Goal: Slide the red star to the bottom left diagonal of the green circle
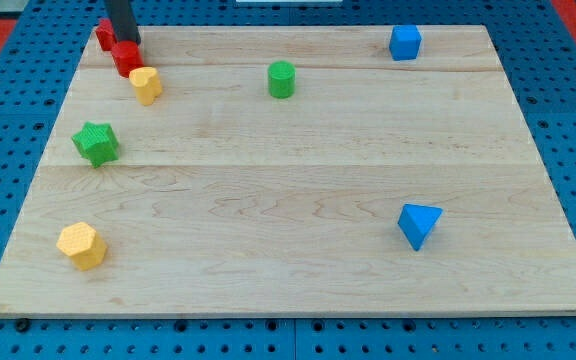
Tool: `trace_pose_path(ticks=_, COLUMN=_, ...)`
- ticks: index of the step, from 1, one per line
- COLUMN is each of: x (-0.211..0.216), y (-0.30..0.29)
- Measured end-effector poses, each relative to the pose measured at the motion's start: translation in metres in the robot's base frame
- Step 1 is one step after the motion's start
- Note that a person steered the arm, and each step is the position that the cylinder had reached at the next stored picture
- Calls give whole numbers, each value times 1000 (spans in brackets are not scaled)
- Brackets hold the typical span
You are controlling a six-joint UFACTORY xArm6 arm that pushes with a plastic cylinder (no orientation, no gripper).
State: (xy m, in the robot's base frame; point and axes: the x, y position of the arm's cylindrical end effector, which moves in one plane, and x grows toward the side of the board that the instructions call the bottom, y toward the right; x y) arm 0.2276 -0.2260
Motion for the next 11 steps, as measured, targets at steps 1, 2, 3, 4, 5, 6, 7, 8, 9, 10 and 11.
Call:
trace_pose_path(ticks=1, x=4, y=1)
trace_pose_path(ticks=2, x=3, y=11)
trace_pose_path(ticks=3, x=6, y=8)
trace_pose_path(ticks=4, x=8, y=-16)
trace_pose_path(ticks=5, x=37, y=-35)
trace_pose_path(ticks=6, x=66, y=-52)
trace_pose_path(ticks=7, x=60, y=-79)
trace_pose_path(ticks=8, x=13, y=-79)
trace_pose_path(ticks=9, x=-5, y=-79)
trace_pose_path(ticks=10, x=-29, y=-73)
trace_pose_path(ticks=11, x=-27, y=-36)
